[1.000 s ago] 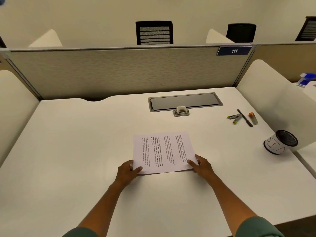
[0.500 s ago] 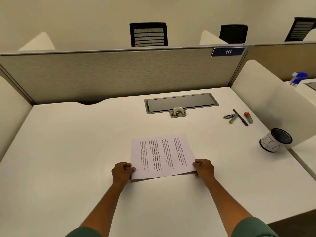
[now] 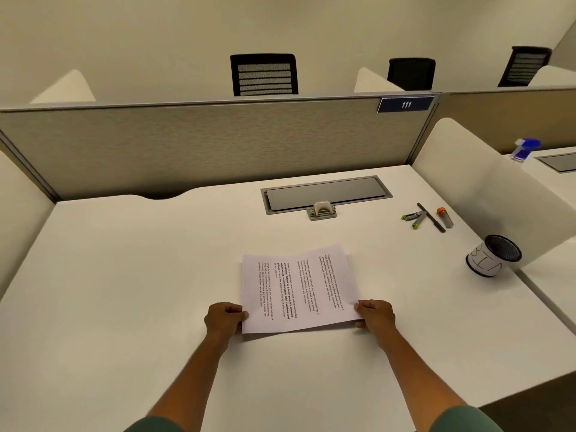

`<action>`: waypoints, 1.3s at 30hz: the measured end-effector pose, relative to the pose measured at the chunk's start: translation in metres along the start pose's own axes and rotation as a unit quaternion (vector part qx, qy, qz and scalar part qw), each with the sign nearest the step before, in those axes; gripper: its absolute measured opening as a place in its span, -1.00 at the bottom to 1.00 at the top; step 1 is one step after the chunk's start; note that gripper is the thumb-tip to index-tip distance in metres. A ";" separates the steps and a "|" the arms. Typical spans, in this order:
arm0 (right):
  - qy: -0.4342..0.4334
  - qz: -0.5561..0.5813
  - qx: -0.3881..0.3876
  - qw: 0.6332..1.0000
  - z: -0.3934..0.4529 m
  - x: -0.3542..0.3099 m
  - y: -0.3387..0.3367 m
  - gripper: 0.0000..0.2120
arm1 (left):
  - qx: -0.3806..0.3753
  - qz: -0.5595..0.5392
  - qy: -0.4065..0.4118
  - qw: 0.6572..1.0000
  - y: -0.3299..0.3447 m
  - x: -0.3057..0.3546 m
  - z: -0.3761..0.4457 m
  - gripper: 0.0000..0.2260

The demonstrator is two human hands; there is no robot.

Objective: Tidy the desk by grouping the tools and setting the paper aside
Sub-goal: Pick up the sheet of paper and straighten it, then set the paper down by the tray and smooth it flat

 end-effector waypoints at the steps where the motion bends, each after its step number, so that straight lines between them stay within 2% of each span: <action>1: 0.002 0.009 0.000 1.000 0.000 0.001 0.000 -0.93 | 0.000 -0.006 -0.001 1.000 -0.002 0.000 0.000 -0.84; 12: 0.005 0.077 0.014 0.997 -0.014 0.005 -0.012 -0.95 | -0.055 -0.099 -0.011 0.994 -0.005 0.001 0.003 -0.82; 18: -0.001 0.104 0.019 0.994 -0.017 -0.001 -0.028 -0.93 | -0.077 -0.106 0.002 0.991 0.010 0.010 0.005 -0.83; 30: -0.005 0.103 -0.032 0.994 0.060 -0.031 -0.067 -0.95 | -0.043 -0.100 0.009 0.994 0.079 0.038 0.013 -0.88; 39: -0.005 0.036 -0.087 0.996 0.145 -0.060 -0.099 -0.94 | 0.003 -0.118 -0.005 0.993 0.142 0.060 0.021 -0.88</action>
Point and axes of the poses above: each hand's wrist, its own z-axis towards the middle knuckle, its own y-axis out of the palm, x = y × z, the point moved 2 cm from there along z, towards the middle knuckle, and after that the axes turned 13 degrees about y, right-handed, at the moved point
